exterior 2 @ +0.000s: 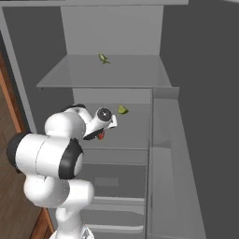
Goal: Transport the fish and sweet potato to the fridge. Place the fish on the rack containing meat and place the sweet potato on the rack containing the vegetable, ensuring meats and vegetables are on different racks.
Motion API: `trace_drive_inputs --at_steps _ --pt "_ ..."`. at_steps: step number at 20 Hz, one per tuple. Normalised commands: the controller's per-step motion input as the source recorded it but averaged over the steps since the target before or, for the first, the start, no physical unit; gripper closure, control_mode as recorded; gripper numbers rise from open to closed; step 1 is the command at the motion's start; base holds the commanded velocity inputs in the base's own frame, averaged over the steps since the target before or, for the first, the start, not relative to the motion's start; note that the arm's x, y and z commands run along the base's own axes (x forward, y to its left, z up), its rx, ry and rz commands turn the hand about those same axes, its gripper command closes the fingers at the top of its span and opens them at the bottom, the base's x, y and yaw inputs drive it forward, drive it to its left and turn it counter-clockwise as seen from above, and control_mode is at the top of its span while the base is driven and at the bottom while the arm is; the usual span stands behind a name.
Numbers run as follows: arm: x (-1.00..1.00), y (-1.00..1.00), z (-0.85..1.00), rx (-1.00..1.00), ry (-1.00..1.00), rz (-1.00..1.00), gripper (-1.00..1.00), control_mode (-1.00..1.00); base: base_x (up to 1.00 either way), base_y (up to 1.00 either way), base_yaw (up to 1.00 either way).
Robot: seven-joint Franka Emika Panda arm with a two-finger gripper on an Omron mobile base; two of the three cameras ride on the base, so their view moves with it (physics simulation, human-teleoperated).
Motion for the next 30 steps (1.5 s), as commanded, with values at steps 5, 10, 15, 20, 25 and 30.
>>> trace_drive_inputs --at_steps 5,10,15,20,25,30 --pt "0.23 0.0 -0.21 0.0 0.04 0.0 1.0 -1.0 0.0 0.0 0.0" --pt "0.18 0.0 -0.24 0.0 0.0 0.0 1.0 -1.0 0.0 0.0 0.0" --pt "0.14 -0.01 -0.25 0.0 0.0 0.0 1.0 -1.0 0.0 0.0 0.0" --pt "0.14 0.0 -0.23 0.0 0.0 0.0 1.0 -1.0 0.0 0.0 0.0" --pt "0.3 -0.03 -0.18 0.0 0.0 0.0 1.0 -1.0 0.0 0.0 0.0" --pt "0.17 0.0 -0.11 0.0 -0.06 0.0 -1.0 -1.0 0.0 0.0 0.0"
